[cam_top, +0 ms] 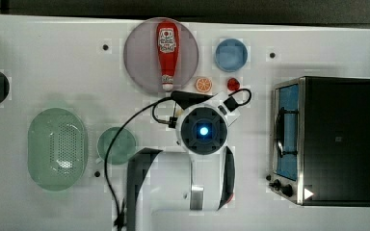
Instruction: Pick Banana and place it in mug.
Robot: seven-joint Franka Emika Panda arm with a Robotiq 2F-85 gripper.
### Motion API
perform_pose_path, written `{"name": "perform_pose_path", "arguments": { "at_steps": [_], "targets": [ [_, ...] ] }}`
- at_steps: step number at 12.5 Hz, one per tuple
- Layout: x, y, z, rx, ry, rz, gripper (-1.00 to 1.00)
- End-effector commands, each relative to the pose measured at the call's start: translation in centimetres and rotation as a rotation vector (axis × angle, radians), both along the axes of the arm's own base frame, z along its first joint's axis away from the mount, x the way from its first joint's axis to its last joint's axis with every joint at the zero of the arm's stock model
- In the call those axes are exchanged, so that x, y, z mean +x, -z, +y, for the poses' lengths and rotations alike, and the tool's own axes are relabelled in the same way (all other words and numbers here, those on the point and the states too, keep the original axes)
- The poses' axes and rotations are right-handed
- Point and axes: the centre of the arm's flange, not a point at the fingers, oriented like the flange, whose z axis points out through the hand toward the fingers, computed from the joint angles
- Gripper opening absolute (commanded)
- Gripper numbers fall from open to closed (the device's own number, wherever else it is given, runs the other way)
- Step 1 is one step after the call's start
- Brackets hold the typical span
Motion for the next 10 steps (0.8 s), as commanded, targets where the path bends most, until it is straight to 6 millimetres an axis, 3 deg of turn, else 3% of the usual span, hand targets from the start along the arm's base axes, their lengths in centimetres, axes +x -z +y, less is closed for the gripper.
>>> {"name": "perform_pose_path", "arguments": {
  "at_steps": [1,3,5,7,10],
  "targets": [
    [-1.5,-2.7,6.1,-0.008,0.064,0.104,-0.40],
    [-2.1,-5.7,9.3,-0.025,0.085,0.096,-0.40],
    [-2.8,-7.4,12.4,-0.029,0.124,0.077,-0.40],
    [-3.7,-7.4,15.5,-0.013,0.187,0.089,-0.40],
    [-4.9,-5.0,19.5,-0.005,0.274,0.144,-0.40]
  ]
}}
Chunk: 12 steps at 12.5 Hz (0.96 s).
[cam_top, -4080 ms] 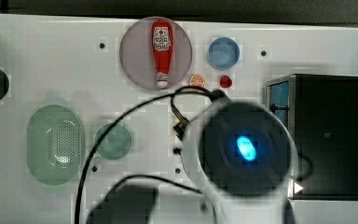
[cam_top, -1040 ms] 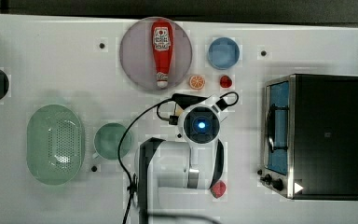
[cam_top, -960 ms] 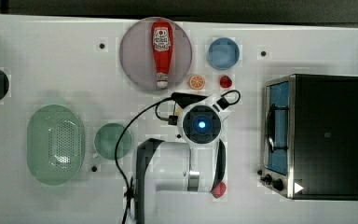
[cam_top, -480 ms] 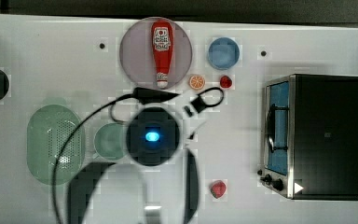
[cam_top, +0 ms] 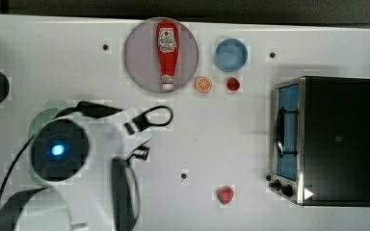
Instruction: Pick Banana and place it in mug.
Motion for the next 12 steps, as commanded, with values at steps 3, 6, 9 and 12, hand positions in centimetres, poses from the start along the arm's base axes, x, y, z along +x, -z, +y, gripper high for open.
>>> {"name": "perform_pose_path", "arguments": {
  "at_steps": [3,6,9,12],
  "targets": [
    [-0.7,5.7,4.8,0.006,0.268,0.065,-0.40],
    [-0.3,10.1,6.2,0.042,0.256,0.057,-0.40],
    [-0.6,13.4,6.1,0.056,0.263,0.064,0.10],
    [-1.0,14.6,5.8,0.053,0.268,0.077,0.78]
  ]
}}
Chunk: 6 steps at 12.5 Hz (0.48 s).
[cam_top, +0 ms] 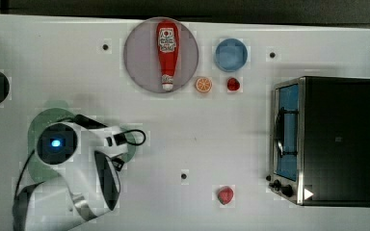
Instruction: Pick Banana and place it in mug.
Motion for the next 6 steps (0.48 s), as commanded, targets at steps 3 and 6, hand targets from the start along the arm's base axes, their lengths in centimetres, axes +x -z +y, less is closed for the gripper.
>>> {"name": "perform_pose_path", "arguments": {
  "at_steps": [3,6],
  "targets": [
    [1.1,-0.9,-0.4,0.023,0.064,-0.037,1.00],
    [3.1,-3.3,-2.1,0.037,0.112,-0.095,1.00]
  ]
}}
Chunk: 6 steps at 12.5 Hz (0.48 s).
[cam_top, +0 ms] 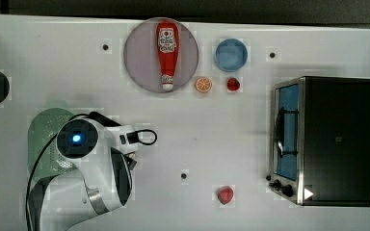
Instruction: Pick Banana and place it in mug.
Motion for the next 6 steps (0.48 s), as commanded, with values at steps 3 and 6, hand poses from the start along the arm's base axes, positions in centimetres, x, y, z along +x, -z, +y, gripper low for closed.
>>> {"name": "perform_pose_path", "arguments": {
  "at_steps": [3,6],
  "targets": [
    [5.6,-9.3,-6.3,0.023,0.183,-0.174,1.00],
    [7.6,-16.0,-14.6,0.011,0.324,-0.228,1.00]
  ]
}}
